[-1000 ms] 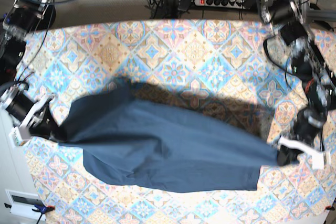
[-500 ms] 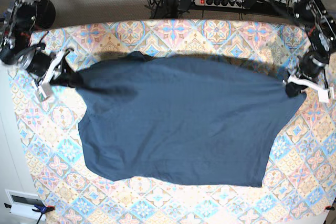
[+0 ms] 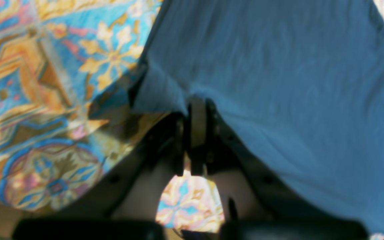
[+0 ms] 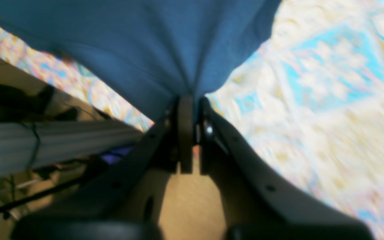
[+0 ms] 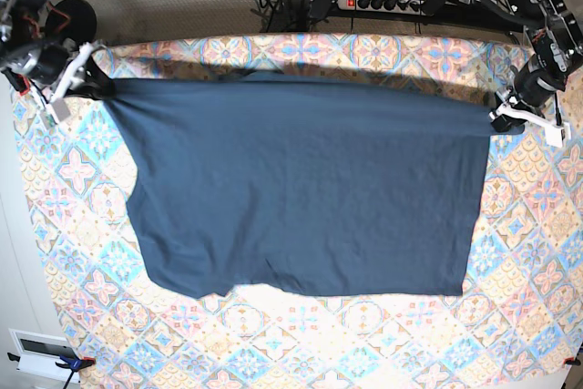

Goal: Layout the t-shirt on the table in an organized manner, then fold the t-shirt properly
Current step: 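Lay the t-shirt down while drawing both grippers toward the robot, then hold the shoulder corners and adjust the right gripper's grip on the fabric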

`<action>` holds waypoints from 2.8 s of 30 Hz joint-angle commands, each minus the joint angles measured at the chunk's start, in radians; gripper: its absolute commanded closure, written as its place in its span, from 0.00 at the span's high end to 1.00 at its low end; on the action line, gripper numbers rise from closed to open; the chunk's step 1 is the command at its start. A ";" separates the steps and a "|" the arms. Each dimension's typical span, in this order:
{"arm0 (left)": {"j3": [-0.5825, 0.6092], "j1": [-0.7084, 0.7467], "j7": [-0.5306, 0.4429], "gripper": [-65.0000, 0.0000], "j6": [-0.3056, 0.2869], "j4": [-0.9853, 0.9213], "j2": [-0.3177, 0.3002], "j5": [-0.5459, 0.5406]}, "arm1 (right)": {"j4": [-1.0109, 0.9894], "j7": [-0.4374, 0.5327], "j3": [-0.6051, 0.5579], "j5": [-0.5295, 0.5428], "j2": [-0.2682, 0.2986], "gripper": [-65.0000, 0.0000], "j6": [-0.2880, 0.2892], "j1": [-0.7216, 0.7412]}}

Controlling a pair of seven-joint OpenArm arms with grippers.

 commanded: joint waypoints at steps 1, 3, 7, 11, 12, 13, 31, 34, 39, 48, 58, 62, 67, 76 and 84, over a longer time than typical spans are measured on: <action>-0.008 -0.001 -0.021 0.00 -0.002 0.014 -0.017 -0.003 | 0.015 0.015 0.022 0.049 0.017 0.01 0.003 -0.003; -0.008 -0.001 -0.021 0.00 -0.002 0.011 -0.017 -0.003 | 0.015 0.015 0.023 0.129 0.017 0.01 0.003 -0.008; -0.004 0.029 -0.021 0.00 -0.002 0.011 -0.016 -0.003 | 0.015 0.015 0.020 0.170 -0.024 0.01 0.003 -0.040; -0.010 0.091 -0.021 0.00 -0.002 0.011 0.018 -0.003 | 0.015 0.015 0.017 0.170 -0.043 0.01 0.003 -0.100; -0.010 0.098 -0.021 0.00 -0.002 0.011 0.022 -0.003 | 0.015 0.015 0.017 0.170 -0.043 0.01 0.003 -0.114; -0.010 0.108 -0.021 0.00 -0.002 0.011 0.024 -0.003 | 0.015 0.015 0.011 0.170 -0.043 0.01 0.003 -0.126; -0.183 0.091 -0.013 0.00 -0.002 0.011 0.019 -0.141 | 0.015 0.015 0.054 0.289 -0.037 0.01 0.003 -0.180; -0.183 0.088 -0.015 0.00 -0.002 0.011 0.021 -0.141 | 0.015 0.015 0.055 0.289 -0.038 0.01 0.003 -0.149; -0.182 0.094 -0.018 0.00 -0.002 0.009 0.022 -0.141 | 0.016 0.015 0.046 0.289 -0.043 0.01 0.003 -0.151; -0.180 0.095 -0.015 0.00 -0.002 0.009 0.022 -0.140 | 0.012 0.015 -0.015 0.182 -0.043 0.01 0.003 -0.088; -0.186 0.155 -0.020 0.00 -0.002 0.008 0.024 -0.137 | 0.012 0.015 -0.195 0.182 -0.043 0.01 0.003 -0.128; -0.188 0.158 -0.021 0.00 -0.002 0.008 0.024 -0.083 | 0.012 0.015 -0.224 0.182 -0.043 0.01 0.003 -0.129; -0.188 0.135 -0.021 0.00 -0.002 0.008 0.036 -0.080 | 0.012 0.015 -0.218 0.182 -0.043 0.01 0.003 -0.122; -0.200 0.009 -0.012 0.00 -0.001 -0.037 0.082 -0.074 | -0.027 0.015 -0.216 0.123 -0.044 0.01 0.003 -0.066; -0.200 -0.121 -0.020 0.00 -0.001 -0.304 0.082 -0.072 | -0.080 0.015 -0.172 0.026 -0.080 0.01 0.003 -0.028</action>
